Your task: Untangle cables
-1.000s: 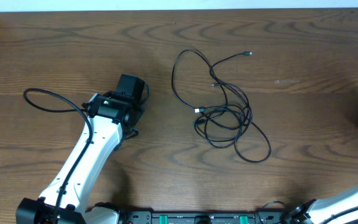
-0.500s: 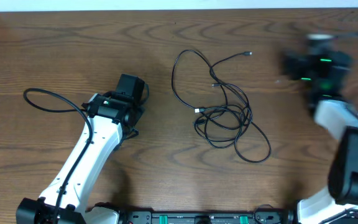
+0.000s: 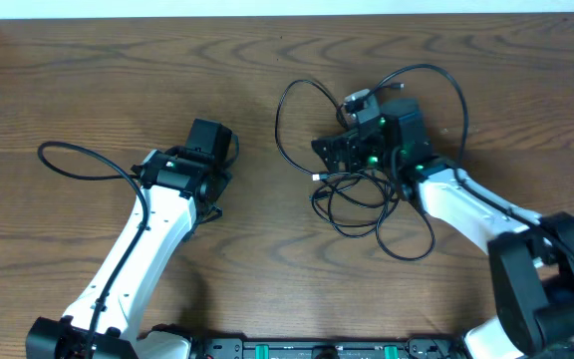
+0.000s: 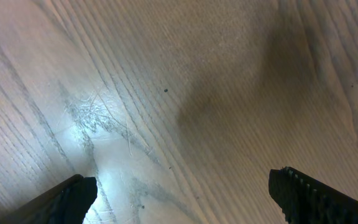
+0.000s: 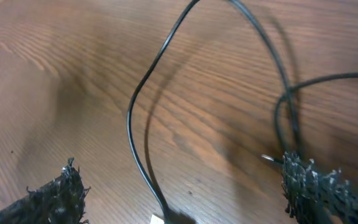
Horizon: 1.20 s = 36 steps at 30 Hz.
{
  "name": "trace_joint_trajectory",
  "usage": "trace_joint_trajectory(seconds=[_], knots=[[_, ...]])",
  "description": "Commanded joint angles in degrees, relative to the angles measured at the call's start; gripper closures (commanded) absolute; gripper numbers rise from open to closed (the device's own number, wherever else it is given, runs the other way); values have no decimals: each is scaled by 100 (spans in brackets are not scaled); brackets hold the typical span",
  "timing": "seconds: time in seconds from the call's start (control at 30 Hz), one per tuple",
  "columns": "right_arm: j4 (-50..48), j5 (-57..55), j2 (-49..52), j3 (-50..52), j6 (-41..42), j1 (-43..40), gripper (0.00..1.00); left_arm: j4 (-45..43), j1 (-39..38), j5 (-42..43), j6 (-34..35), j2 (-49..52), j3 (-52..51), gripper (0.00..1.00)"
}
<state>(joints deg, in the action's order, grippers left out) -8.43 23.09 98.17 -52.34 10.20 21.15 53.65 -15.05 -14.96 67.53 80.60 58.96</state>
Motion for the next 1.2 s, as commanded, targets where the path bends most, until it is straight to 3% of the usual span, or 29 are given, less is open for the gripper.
trace_joint_trajectory(seconds=[0.0,0.03,0.1,0.2,0.3,0.37,0.57,0.67,0.77,0.87,1.07,1.1,1.17], knots=[[435,24,-356,-15,-529,-157,1,28,26,-101,4,22,35,4],[863,-153,-313,-13,-1078,-166,1,28,26,-101,4,22,35,4],[1172,-404,-223,-13,-1224,-160,1,28,26,-101,4,22,35,4],[1646,-957,37,-9,-1222,-162,22,28,26,-101,7,22,35,4],[1670,-966,48,-9,-1222,-162,27,26,26,-101,4,22,35,4],[1550,-1021,48,-9,-1222,-162,20,28,26,-101,4,22,35,4],[1270,-1054,-264,-22,-1220,-221,17,28,24,-101,4,22,35,4],[1169,-1078,-577,-22,-1222,-286,8,26,26,-101,4,22,35,4],[1386,-1471,-527,-4,-1266,-284,6,26,26,-101,4,22,35,4],[1779,-1633,-332,-2,-1191,-286,15,28,26,-101,4,22,35,4],[2629,-1631,-140,-2,101,-282,31,28,26,-101,4,22,35,4],[2695,-1615,-140,-2,321,-267,37,26,24,-101,4,22,35,4],[2712,-1338,-140,-2,662,-227,60,26,26,-101,4,22,35,4]])
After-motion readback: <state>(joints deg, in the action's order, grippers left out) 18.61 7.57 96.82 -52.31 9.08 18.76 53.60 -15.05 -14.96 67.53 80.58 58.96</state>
